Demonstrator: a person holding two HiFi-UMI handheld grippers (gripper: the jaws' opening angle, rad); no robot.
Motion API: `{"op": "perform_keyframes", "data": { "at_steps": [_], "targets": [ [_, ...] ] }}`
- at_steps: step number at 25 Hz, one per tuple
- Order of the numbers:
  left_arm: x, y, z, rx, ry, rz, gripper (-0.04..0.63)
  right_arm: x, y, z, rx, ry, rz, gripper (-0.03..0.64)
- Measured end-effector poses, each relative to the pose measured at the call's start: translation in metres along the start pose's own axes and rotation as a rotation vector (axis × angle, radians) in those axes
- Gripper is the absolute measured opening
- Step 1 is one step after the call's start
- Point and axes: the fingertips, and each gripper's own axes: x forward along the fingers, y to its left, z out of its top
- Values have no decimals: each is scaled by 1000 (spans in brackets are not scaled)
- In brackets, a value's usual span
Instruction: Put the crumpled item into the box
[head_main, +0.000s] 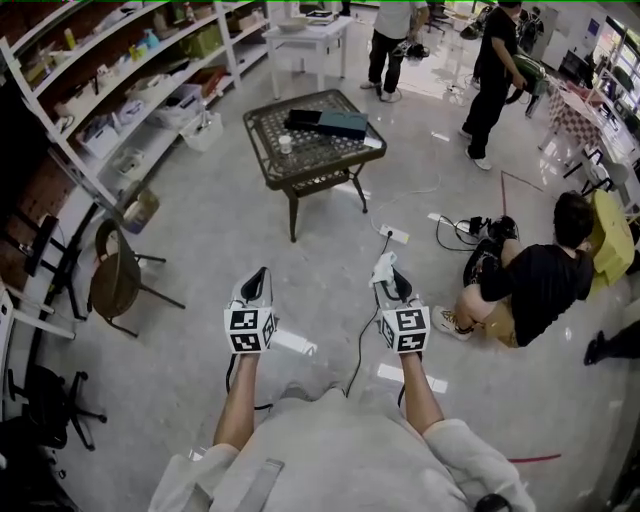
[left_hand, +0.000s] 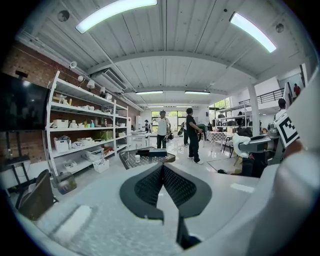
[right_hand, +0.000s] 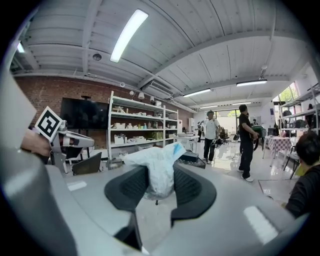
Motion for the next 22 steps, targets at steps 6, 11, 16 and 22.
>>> {"op": "perform_keyframes", "data": {
  "at_steps": [6, 11, 16, 22],
  "targets": [
    [13, -8, -7, -14, 15, 9, 6, 9, -11, -9, 10, 15, 13, 135],
    [33, -12, -5, -11, 25, 2, 6, 25, -22, -7, 9, 18, 22, 136],
    [63, -3, -5, -14, 28, -10, 6, 50, -32, -7, 9, 25, 19, 135],
    [123, 18, -3, -28, 37, -38, 6, 104, -47, -5, -3, 47, 10, 135]
  ]
}}
